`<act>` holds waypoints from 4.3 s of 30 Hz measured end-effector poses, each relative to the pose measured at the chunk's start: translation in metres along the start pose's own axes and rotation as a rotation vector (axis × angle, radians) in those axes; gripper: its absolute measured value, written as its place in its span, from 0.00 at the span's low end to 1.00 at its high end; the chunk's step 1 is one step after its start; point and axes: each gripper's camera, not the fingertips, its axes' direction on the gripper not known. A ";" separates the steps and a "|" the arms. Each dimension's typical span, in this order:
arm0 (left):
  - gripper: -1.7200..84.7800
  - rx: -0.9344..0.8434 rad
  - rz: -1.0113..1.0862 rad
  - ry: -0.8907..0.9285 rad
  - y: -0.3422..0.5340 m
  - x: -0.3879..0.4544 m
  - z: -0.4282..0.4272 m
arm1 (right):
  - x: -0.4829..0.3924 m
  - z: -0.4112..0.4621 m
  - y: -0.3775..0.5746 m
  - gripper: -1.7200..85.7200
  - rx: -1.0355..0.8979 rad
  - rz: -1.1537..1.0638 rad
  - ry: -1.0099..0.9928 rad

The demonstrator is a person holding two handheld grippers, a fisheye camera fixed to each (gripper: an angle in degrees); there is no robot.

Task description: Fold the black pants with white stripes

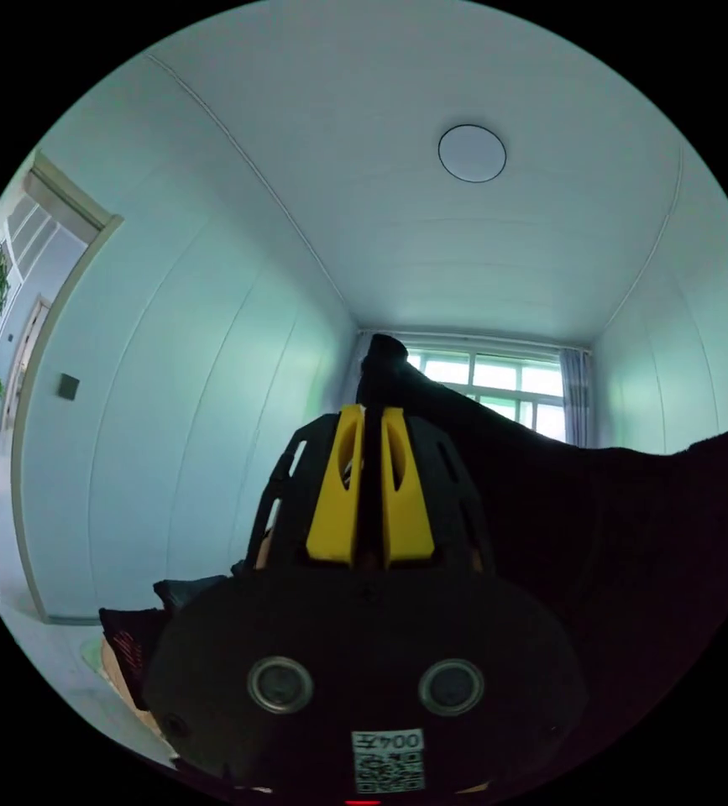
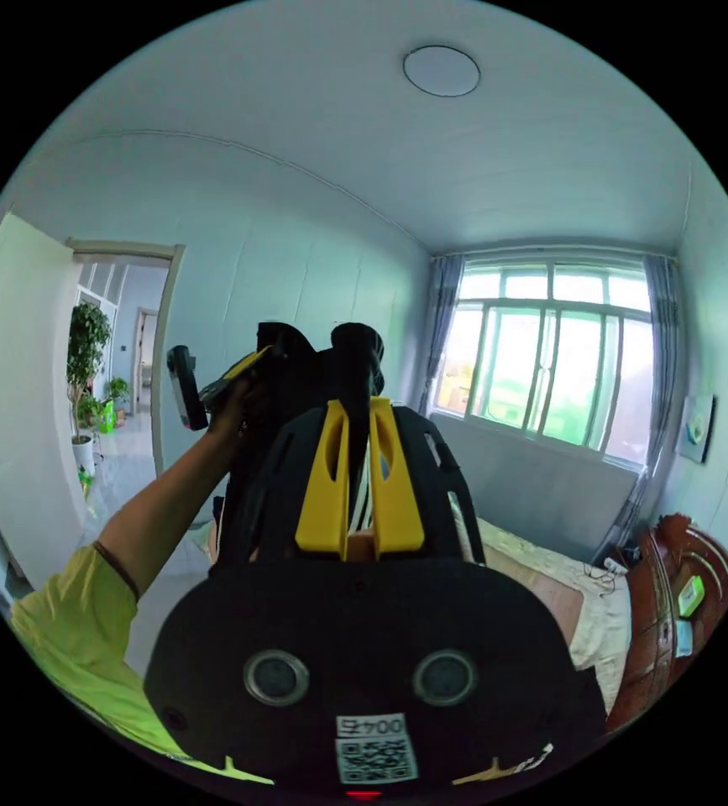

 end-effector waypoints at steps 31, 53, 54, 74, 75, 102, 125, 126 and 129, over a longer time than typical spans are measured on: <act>0.10 -1.053 0.311 1.085 0.635 0.406 0.484 | 0.192 -0.128 0.893 0.07 -0.568 1.005 1.029; 0.04 -1.192 0.643 0.633 0.699 0.300 0.539 | -0.202 0.285 0.890 0.09 -1.134 0.575 0.531; 0.04 -1.163 0.667 0.634 0.698 0.304 0.549 | -0.204 0.295 0.896 0.09 -1.187 0.582 0.512; 0.03 -1.252 0.380 0.047 0.570 0.218 0.947 | -0.299 0.335 0.903 0.06 -1.086 0.728 0.413; 0.03 -1.292 0.405 0.036 0.578 0.220 0.972 | -0.306 0.340 0.901 0.06 -1.098 0.697 0.424; 0.16 -1.348 0.262 0.636 0.438 0.094 0.802 | -0.416 0.389 0.877 0.04 -1.163 0.580 0.501; 0.04 -1.334 0.449 0.467 0.333 0.235 0.767 | -0.419 0.378 0.878 0.02 -1.147 0.629 0.484; 0.04 -1.317 0.471 0.479 0.311 0.242 0.772 | -0.417 0.376 0.878 0.02 -1.142 0.643 0.472; 0.03 -1.269 0.591 0.491 0.259 0.271 0.795 | -0.415 0.378 0.873 0.01 -1.123 0.656 0.433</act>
